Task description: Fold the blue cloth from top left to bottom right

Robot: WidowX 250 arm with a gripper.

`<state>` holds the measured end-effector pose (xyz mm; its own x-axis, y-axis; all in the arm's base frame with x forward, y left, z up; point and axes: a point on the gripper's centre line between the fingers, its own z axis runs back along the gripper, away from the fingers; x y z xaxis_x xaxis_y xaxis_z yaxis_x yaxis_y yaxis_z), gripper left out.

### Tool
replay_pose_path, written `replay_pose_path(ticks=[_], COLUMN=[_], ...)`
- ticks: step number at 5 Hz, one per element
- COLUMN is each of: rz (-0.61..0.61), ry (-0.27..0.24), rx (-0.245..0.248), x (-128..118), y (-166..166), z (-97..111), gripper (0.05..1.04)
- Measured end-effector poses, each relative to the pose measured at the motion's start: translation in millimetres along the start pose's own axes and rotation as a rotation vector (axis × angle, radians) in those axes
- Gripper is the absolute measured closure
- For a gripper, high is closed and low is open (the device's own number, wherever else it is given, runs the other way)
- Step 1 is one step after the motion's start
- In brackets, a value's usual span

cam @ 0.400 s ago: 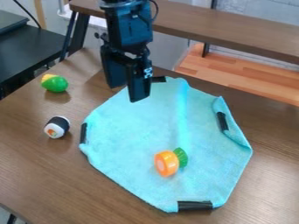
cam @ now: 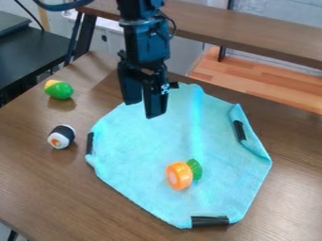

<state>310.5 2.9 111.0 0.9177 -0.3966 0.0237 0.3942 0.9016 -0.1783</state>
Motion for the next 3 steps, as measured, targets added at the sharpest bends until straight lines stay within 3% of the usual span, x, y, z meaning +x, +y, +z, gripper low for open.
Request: replay_pose_path(ticks=[1, 2, 3], rz=[-0.023, -0.126, -0.181], ry=[-0.032, -0.149, -0.299], rx=[0.044, 0.091, 0.132], x=[9, 25, 37], y=[14, 24, 48], z=[-2, -2, 4], gripper=[0.083, 0.083, 0.083])
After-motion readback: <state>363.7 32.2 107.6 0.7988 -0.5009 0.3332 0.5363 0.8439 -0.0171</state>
